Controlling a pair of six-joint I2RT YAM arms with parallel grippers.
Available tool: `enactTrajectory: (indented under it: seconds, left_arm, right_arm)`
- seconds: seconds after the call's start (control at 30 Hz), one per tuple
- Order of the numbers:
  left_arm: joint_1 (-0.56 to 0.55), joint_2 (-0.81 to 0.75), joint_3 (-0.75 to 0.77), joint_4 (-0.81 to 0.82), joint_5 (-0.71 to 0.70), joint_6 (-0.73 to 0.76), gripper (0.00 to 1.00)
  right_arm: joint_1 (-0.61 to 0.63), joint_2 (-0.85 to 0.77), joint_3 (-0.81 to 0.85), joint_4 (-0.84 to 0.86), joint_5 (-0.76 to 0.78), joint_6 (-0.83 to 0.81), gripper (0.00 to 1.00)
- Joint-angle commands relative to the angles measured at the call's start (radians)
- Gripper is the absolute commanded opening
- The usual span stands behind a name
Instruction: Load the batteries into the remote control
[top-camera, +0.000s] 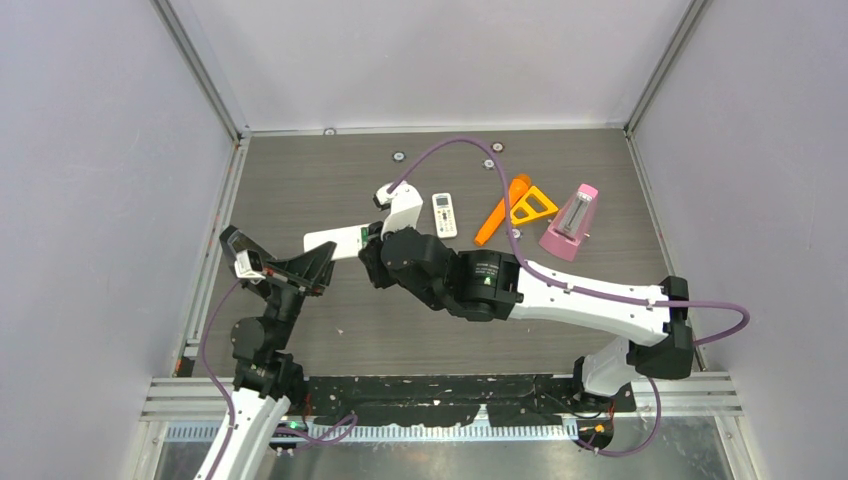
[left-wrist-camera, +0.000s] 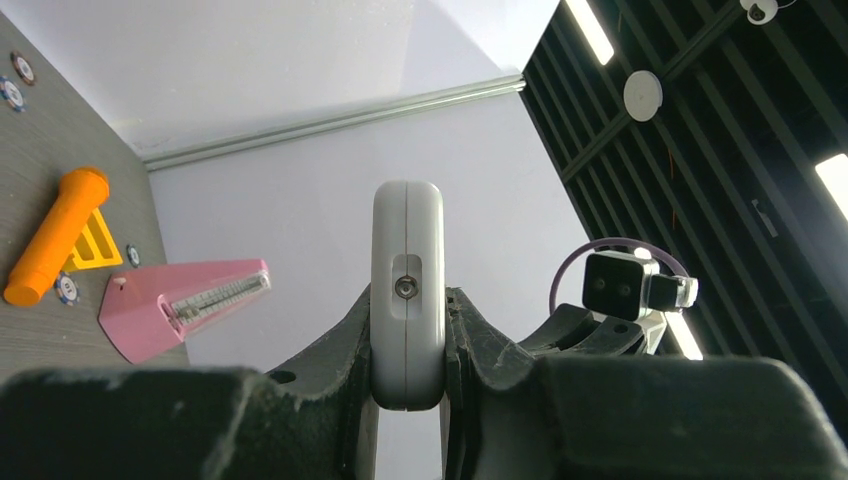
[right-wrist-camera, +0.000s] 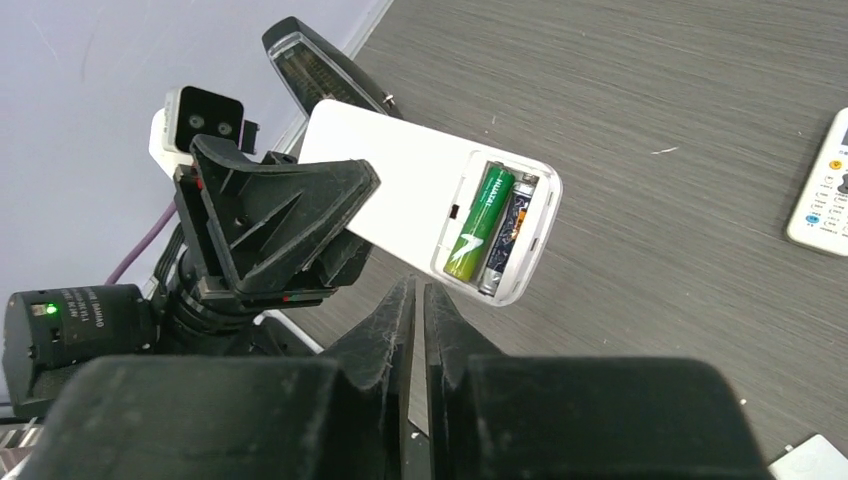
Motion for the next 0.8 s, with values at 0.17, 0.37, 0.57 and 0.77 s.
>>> enactTrajectory:
  seconds: [0.17,0.37,0.57,0.77]
  left_arm:
    - [0.004,-0.016,0.038,0.027,0.010,0.019,0.00]
    - [0.004,-0.021,0.033,0.021,0.017,0.029,0.00]
    - [0.004,-0.031,0.044,-0.040,0.034,0.126,0.00]
    - [0.004,-0.035,0.070,-0.112,0.084,0.325,0.00]
  right_arm:
    - [-0.032,0.049,0.025,-0.023,-0.012,0.012,0.10]
    - [-0.050,0.047,-0.001,0.026,0.005,0.017,0.05]
    - [-0.065,-0.039,-0.080,0.118,-0.019,0.031,0.05]
    - [-0.090,-0.155,-0.192,0.167,-0.047,0.077,0.08]
